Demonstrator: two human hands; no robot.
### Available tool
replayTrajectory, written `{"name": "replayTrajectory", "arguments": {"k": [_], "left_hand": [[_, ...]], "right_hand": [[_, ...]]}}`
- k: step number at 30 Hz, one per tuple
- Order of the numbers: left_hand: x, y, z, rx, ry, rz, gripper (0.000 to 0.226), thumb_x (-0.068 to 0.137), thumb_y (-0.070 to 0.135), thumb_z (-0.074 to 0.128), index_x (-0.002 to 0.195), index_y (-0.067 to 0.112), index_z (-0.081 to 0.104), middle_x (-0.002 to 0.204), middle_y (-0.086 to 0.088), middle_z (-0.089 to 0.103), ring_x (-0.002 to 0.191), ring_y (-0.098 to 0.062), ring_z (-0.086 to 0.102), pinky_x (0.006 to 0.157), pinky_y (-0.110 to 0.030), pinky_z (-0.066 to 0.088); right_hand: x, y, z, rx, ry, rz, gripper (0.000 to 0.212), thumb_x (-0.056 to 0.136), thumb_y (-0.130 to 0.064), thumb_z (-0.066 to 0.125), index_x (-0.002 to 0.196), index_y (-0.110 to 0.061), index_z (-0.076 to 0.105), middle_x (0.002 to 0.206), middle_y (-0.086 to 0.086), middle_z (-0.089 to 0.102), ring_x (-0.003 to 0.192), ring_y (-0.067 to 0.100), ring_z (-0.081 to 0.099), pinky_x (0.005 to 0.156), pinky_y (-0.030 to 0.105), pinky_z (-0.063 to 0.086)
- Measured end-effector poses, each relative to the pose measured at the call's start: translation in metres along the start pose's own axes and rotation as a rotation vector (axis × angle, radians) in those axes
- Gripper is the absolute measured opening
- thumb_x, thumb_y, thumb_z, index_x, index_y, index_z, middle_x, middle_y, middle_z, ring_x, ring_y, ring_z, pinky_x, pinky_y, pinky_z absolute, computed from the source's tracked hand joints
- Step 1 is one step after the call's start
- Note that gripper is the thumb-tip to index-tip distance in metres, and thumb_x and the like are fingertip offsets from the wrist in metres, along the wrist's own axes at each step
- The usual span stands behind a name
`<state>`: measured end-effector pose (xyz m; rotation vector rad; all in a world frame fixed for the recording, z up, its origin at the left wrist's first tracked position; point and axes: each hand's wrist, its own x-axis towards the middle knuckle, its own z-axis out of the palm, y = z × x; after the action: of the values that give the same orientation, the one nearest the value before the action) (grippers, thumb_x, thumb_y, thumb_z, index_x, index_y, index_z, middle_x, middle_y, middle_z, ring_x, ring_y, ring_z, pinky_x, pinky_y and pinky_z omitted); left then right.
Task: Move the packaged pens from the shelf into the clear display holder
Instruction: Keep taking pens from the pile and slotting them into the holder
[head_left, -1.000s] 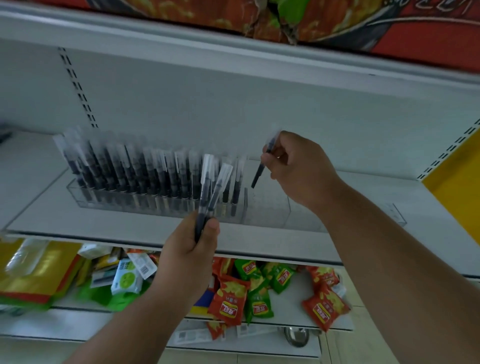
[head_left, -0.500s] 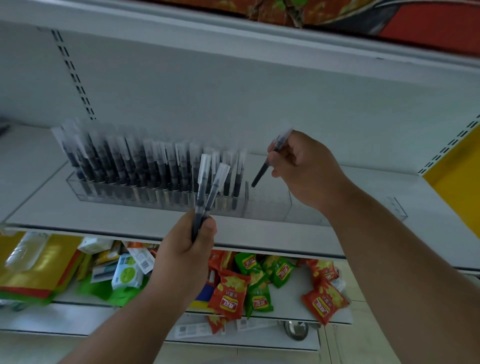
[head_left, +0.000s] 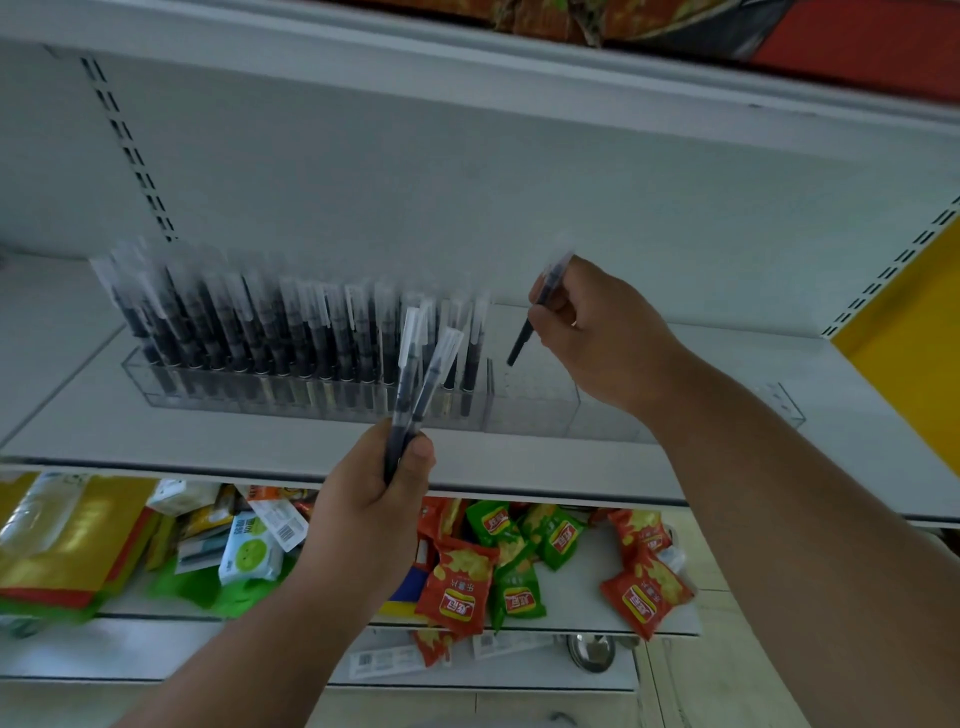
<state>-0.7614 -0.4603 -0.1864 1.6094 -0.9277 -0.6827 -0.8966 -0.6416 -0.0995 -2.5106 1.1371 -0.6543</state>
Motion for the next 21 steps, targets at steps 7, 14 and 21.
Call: {"name": "replayTrajectory", "arguments": {"k": [7, 14, 21], "left_hand": [[0.001, 0.000, -0.003, 0.011, 0.018, 0.002, 0.025, 0.098, 0.034, 0.047, 0.074, 0.027, 0.051, 0.054, 0.007, 0.040, 0.052, -0.014, 0.037, 0.051, -0.037, 0.033], [-0.001, 0.003, -0.004, 0.029, 0.032, 0.003, 0.025, 0.098, 0.033, 0.048, 0.076, 0.024, 0.053, 0.056, 0.004, 0.043, 0.051, -0.012, 0.039, 0.052, -0.035, 0.035], [0.000, 0.002, -0.003, 0.020, 0.013, -0.005, 0.025, 0.099, 0.034, 0.048, 0.075, 0.025, 0.052, 0.055, 0.006, 0.041, 0.051, -0.012, 0.037, 0.052, -0.035, 0.033]], "right_hand": [[0.003, -0.005, 0.004, -0.070, -0.016, -0.065, 0.017, 0.096, -0.029, 0.057, 0.102, -0.013, 0.058, 0.090, 0.001, 0.066, 0.083, 0.017, 0.061, 0.078, 0.035, 0.052], [-0.004, 0.003, 0.030, -0.032, -0.059, 0.068, 0.016, 0.093, -0.034, 0.063, 0.087, -0.019, 0.059, 0.079, -0.010, 0.055, 0.078, 0.012, 0.055, 0.063, 0.022, 0.038], [-0.010, 0.002, 0.026, 0.006, 0.014, 0.160, 0.031, 0.082, -0.051, 0.071, 0.086, -0.023, 0.058, 0.080, -0.011, 0.055, 0.075, 0.007, 0.054, 0.060, 0.022, 0.038]]}}
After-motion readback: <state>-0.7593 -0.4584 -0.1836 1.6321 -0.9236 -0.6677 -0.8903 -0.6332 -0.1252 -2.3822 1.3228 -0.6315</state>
